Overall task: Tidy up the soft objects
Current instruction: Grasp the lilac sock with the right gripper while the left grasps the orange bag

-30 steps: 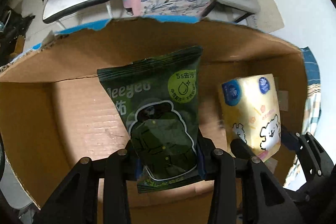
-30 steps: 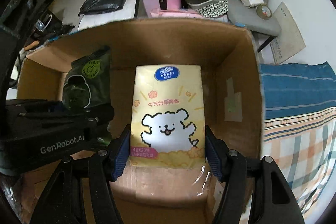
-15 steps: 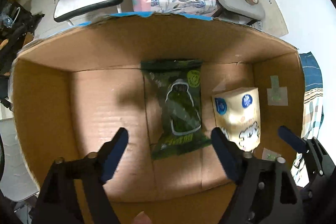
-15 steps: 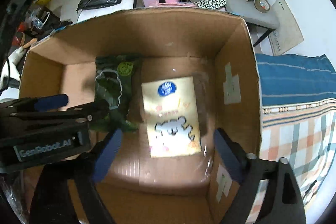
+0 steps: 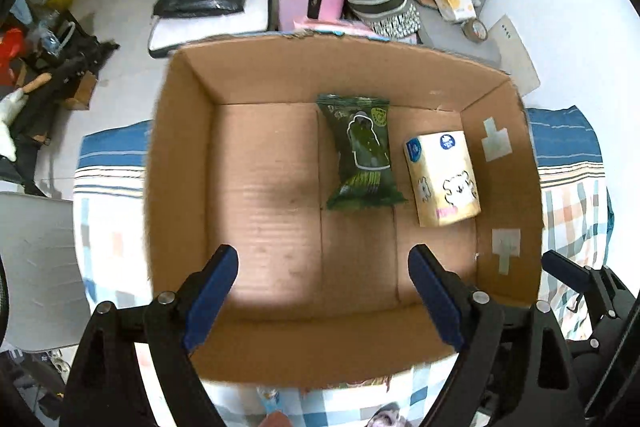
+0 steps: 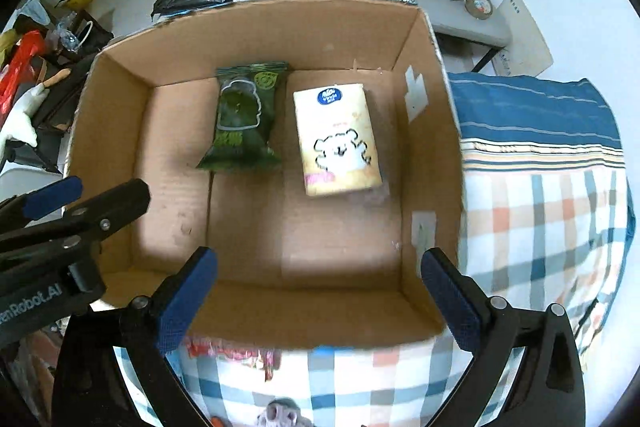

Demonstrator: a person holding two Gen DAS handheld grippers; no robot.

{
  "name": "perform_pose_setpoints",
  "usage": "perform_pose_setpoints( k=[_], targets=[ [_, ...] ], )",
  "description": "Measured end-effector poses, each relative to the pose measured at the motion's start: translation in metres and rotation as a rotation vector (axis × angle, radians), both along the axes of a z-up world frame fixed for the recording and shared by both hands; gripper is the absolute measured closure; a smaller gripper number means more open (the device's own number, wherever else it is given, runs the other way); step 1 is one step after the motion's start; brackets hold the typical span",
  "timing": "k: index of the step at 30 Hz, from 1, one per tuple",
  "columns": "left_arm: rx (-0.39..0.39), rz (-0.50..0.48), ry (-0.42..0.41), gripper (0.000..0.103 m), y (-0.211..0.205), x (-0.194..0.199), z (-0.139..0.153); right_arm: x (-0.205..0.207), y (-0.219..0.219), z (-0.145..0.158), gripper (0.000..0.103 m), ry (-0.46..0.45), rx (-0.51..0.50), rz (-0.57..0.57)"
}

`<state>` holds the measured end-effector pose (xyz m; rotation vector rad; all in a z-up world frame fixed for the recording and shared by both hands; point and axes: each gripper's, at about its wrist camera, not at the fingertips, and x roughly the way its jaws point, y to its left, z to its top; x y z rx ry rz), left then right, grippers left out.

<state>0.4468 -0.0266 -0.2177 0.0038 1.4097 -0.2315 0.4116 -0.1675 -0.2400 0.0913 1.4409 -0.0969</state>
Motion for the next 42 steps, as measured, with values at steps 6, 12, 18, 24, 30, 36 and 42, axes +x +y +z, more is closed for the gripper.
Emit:
perform_pose_setpoints(
  k=[6,12,18,24,30,36,42],
  targets=[
    [0.029,0.024,-0.12,0.016,0.011,-0.04,0.043,-0.038,0.009,0.04,0.0,-0.078,-0.029,0.007],
    [0.04,0.028,-0.22,0.016,0.018,-0.076,0.085,-0.072,0.019,0.083,0.0,-0.162,-0.032,0.034],
    [0.027,0.044,-0.272,0.016,0.027,-0.115,0.109,-0.107,0.024,0.109,0.0,-0.201,-0.02,0.068],
    [0.096,0.023,-0.252,0.016,0.037,-0.17,0.093,-0.161,0.027,0.076,0.0,-0.073,0.023,0.124],
    [0.193,-0.016,-0.058,0.016,0.051,-0.237,0.013,-0.218,0.039,-0.021,0.0,0.181,0.069,0.181],
    [0.227,-0.065,0.135,0.016,0.061,-0.292,-0.061,-0.238,0.059,-0.097,0.007,0.308,0.136,0.212],
    [0.314,-0.217,0.156,0.016,0.046,-0.313,-0.099,-0.248,0.053,-0.125,0.057,0.378,0.155,0.198]
  ],
)
